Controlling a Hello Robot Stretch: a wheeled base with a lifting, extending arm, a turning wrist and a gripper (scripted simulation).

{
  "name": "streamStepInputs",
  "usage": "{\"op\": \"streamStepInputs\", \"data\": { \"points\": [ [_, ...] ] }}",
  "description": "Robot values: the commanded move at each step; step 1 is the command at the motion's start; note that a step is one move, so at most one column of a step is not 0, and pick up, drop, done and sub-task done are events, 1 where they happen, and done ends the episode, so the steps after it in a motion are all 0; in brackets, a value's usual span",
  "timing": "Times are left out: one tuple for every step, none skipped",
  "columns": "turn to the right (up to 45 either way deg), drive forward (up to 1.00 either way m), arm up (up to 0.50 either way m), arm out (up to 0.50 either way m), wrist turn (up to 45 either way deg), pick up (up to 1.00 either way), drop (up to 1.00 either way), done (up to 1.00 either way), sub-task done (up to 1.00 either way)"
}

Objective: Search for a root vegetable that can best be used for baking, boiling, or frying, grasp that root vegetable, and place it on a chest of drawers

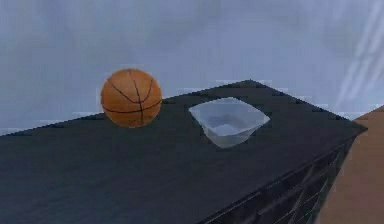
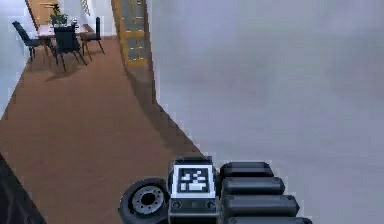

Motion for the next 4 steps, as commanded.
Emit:
{"op": "streamStepInputs", "data": {
  "points": [
    [-45.0,0.0,0.0,0.0,0.0,0.0,0.0,0.0,0.0],
    [-45.0,0.0,0.0,0.0,0.0,0.0,0.0,0.0,0.0],
    [-18.0,0.0,0.0,0.0,0.0,0.0,0.0,0.0,0.0],
    [0.0,0.0,0.0,0.26,0.0,0.0,0.0,0.0,0.0]
  ]
}}
